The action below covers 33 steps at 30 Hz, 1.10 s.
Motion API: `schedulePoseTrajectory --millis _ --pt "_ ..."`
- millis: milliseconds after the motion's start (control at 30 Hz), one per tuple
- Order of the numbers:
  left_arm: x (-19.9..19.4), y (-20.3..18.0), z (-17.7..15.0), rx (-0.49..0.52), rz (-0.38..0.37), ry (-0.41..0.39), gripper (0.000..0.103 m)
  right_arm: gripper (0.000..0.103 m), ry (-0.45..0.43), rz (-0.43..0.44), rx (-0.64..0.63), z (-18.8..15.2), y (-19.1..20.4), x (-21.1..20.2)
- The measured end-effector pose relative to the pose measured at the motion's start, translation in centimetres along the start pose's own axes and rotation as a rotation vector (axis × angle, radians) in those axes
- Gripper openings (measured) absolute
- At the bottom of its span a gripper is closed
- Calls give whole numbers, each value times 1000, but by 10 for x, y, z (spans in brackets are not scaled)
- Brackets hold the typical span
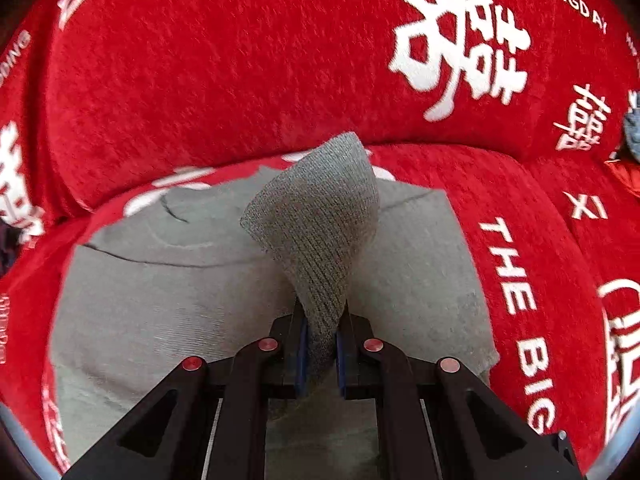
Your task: Fold small clothes
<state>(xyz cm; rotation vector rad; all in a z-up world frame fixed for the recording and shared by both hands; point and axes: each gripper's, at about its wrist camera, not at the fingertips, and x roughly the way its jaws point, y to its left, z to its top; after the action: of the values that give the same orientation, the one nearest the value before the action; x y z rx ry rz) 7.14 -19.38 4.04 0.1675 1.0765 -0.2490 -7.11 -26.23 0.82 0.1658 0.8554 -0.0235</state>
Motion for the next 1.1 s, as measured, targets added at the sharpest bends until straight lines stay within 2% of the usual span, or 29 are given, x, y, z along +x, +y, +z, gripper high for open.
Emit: schedulePoseTrajectory --millis 200,233,267,300,333,367,533,667,733,800,900,1033,1100 --pt "24 9 2 -24 -137 91 14 73 -7 -19 -21 -3 4 1" --pt "29 11 3 -30 -157 109 31 73 -7 -17 -21 -3 4 1" --pt "30 11 3 -36 -183 113 43 73 -9 -14 -19 -3 4 1" --pt "28 12 4 -44 -221 107 66 73 -9 -13 -19 -4 3 1" --pt "24 12 4 -47 -230 92 82 73 -9 -12 -18 -4 3 1" --pt "19 12 4 -52 -201 66 86 73 -10 -9 -15 -4 2 1" --pt "12 19 2 -54 -236 60 86 76 -16 17 -7 -5 0 0" --pt "-6 44 -6 -80 -263 13 86 76 -21 51 22 -5 -5 -3" --pt "-18 64 -15 -90 -229 -29 86 76 -31 74 62 -1 -11 -9" --pt "-20 82 -20 -98 -176 -50 86 76 -59 57 91 8 -15 -16" --pt "-17 109 -30 -143 -104 -44 86 76 -92 41 63 33 -6 -22" --pt "-13 146 -46 -239 -18 -46 86 76 -73 87 -4 71 25 -10" --pt "-8 162 -55 -283 -12 -29 86 76 -30 136 13 85 37 6"
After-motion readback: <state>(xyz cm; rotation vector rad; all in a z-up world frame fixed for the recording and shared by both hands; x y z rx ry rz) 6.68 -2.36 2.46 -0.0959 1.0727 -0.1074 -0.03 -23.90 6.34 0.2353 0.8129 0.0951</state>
